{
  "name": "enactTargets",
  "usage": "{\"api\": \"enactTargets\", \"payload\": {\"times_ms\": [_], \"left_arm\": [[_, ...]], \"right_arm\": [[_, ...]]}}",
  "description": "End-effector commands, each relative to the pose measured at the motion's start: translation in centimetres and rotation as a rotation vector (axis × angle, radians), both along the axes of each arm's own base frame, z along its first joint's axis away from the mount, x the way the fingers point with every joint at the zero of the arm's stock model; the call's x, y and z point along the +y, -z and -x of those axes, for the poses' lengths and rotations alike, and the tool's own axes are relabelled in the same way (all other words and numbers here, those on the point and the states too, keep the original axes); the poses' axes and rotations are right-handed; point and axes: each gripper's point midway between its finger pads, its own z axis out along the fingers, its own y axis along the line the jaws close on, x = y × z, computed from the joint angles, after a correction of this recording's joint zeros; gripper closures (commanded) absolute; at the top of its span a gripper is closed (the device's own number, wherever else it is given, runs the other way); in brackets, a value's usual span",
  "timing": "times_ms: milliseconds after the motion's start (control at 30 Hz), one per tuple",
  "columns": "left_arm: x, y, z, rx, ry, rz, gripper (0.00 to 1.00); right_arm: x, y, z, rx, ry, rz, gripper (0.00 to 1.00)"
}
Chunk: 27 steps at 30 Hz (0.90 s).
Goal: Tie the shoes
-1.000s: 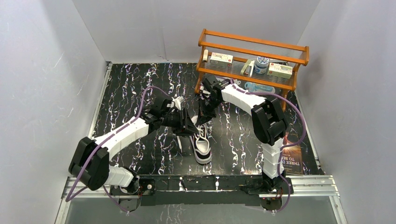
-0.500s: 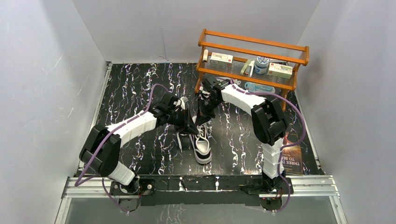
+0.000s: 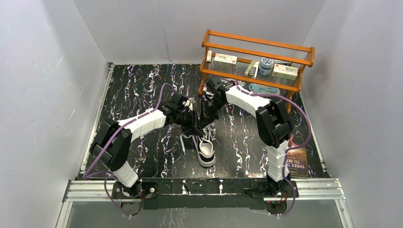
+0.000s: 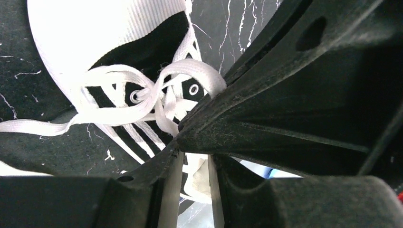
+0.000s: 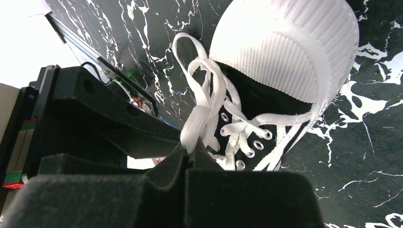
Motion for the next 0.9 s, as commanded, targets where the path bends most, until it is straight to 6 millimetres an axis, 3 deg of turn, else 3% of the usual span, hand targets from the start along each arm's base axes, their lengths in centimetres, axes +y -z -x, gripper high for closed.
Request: {"api": "enactTargets", "payload": {"times_ms": [0, 200, 400, 533, 867], "left_arm": [[-0.1, -0.5, -1.0, -0.041, 0.011, -0.044, 0.85], [0.7, -1.1, -0.7, -0.061, 0.011, -0.071, 0.99], [0.9, -2.8, 0.4, -0.059, 0.033, -0.039, 1.00], [0.7, -4.7, 2.2, -0.053, 0.103, 0.034, 1.00], [0.6, -4.7, 1.6, -0.088, 0.094, 0.037, 0.77]], "right_arm": [[0.4, -1.8, 0.4, -0.008, -0.009, -0.052, 1.00], [0.4, -1.9, 0.4, -0.011, -0.011, -0.058, 1.00], [0.7, -2.4, 0.5, -0.025, -0.046, -0.093, 1.00], [0.2, -1.7, 0.9, -0.015, -0.067, -0.078, 1.00], [-0.2, -1.0, 2.3, 0.109, -0.062, -0.062, 1.00]]}}
